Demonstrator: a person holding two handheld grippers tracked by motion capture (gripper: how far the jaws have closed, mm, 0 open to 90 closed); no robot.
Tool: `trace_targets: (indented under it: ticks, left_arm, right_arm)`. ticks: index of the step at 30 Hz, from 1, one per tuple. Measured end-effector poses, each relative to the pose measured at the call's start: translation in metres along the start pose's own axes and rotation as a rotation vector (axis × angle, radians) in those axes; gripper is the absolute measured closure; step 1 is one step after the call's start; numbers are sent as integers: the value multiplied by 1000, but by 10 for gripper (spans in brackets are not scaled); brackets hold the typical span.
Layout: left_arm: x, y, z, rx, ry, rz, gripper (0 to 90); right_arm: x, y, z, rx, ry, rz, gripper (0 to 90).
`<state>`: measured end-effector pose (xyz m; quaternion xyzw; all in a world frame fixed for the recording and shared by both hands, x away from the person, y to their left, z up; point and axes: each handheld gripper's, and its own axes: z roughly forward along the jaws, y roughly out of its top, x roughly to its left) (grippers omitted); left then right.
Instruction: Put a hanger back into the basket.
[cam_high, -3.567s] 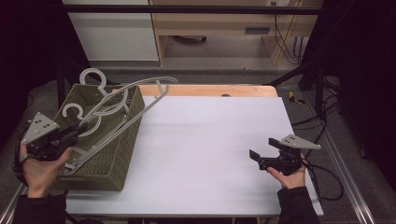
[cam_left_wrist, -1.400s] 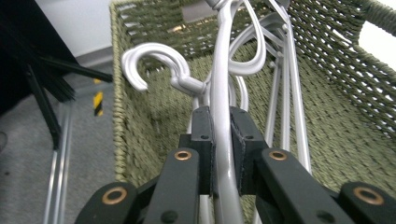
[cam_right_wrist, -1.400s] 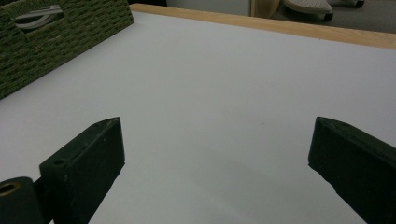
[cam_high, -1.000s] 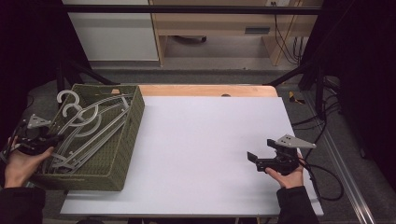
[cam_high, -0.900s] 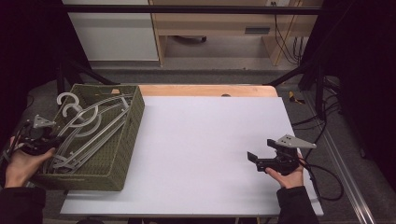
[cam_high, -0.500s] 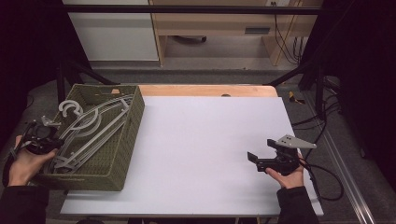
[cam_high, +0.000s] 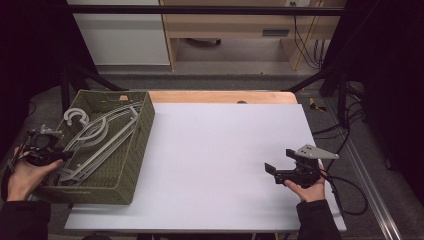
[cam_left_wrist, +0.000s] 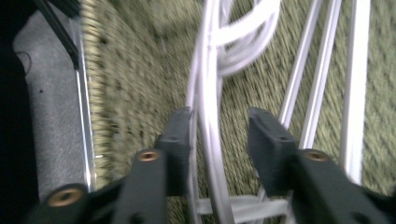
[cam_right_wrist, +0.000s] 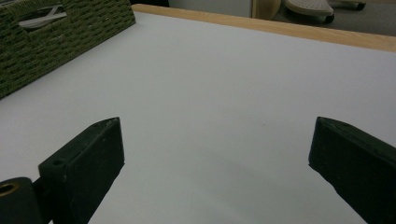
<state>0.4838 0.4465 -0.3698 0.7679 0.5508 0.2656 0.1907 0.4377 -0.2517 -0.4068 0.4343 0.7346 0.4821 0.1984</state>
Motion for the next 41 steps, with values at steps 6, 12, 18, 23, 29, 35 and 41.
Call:
trace_targets:
  ticks: [6, 12, 18, 23, 29, 35, 41]
  left_arm:
    - [0, -1, -22, -204, -70, -96, 453]
    - [-19, 1, -41, -390, -189, -115, 376]
    - [-48, 3, -53, -511, -287, -77, 291]
    - [-77, 3, -54, -553, -334, -43, 195]
    - [-110, 3, -49, -557, -368, 2, 127]
    - [-140, 3, -42, -559, -391, 55, 121]
    - [-158, 3, -37, -552, -398, 106, 123]
  right_arm:
    - [0, 0, 0, -3, 2, 1, 37]
    - [0, 0, -1, -11, 6, -4, 36]
    - [0, 1, -2, -22, 13, -2, 35]
    - [1, 2, -3, -44, 18, 1, 34]
    - [1, 2, -7, -77, 23, 0, 30]
    - [0, 3, -13, -116, 34, -4, 29]
    - [-1, 3, -19, -133, 46, -21, 31]
